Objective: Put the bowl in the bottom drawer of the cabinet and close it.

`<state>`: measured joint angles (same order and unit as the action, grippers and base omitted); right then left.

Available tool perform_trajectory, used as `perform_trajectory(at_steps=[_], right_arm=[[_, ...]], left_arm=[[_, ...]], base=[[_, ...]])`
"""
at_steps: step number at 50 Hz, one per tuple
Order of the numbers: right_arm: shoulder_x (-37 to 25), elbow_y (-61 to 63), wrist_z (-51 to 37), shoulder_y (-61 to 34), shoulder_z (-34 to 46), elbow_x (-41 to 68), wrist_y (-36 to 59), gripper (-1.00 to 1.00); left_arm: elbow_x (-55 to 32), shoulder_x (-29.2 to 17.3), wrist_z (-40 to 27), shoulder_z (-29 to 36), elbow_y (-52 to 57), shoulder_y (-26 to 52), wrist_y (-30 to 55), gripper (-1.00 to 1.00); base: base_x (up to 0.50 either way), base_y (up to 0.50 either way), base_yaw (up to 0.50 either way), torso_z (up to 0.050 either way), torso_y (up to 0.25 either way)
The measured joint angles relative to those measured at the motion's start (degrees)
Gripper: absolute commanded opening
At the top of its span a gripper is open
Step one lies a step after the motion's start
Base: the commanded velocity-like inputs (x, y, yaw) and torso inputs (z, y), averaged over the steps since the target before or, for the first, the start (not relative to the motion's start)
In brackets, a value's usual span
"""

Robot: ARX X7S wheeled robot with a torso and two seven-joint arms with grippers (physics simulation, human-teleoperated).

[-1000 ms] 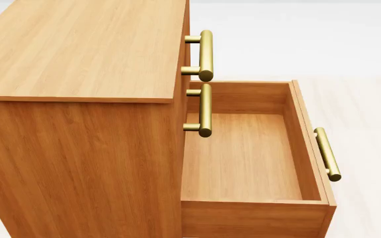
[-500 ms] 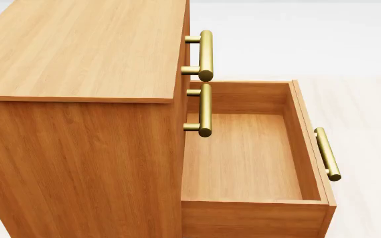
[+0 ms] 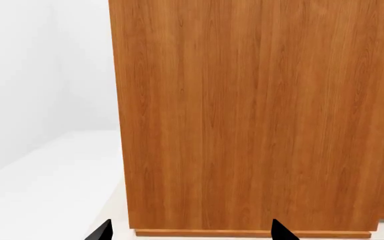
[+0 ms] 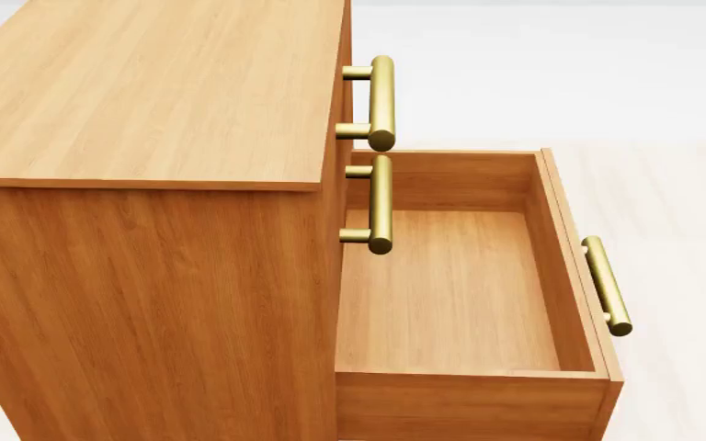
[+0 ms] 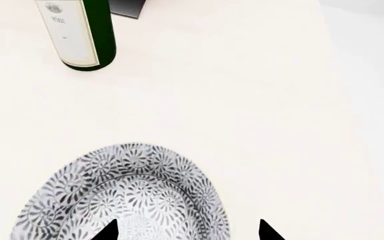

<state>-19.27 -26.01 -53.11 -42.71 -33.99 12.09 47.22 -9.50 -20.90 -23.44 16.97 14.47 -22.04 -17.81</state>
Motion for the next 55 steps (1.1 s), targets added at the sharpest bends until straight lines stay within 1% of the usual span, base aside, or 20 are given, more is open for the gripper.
perform_trajectory(at_steps=[31,32,43,55], right_arm=[[-0.8,-8.8,-0.7,-2.2,-3.1,1.3,-2.8,1.00],[-0.8,-8.8,-0.6,-2.1,-2.9,1.2,-2.8,-1.00],[-1.1,-7.2,0.6,-1.1,-0.8,-1.0,-2.9,-1.00],[-0.6,0.6,3.3,1.6,5.1,-2.2,-4.4,-1.00]], left_arm=[[0.0,-0.4,-0.6,0.4,0.3,0.0,-0.1,1.00],[0.0,-0.4,-0.6,0.4,0.3,0.0,-0.1,1.00],[-0.1,-0.5,-0.7,0.6,0.1,0.1,-0.2,1.00],[-0.2,-0.6,-0.9,0.7,-0.1,0.2,-0.3,1.00]], base=[[0.00,0.00,0.00,0.000,0.000],[0.00,0.00,0.00,0.000,0.000],[0.00,0.00,0.00,-0.001,0.000],[0.00,0.00,0.00,0.000,0.000]])
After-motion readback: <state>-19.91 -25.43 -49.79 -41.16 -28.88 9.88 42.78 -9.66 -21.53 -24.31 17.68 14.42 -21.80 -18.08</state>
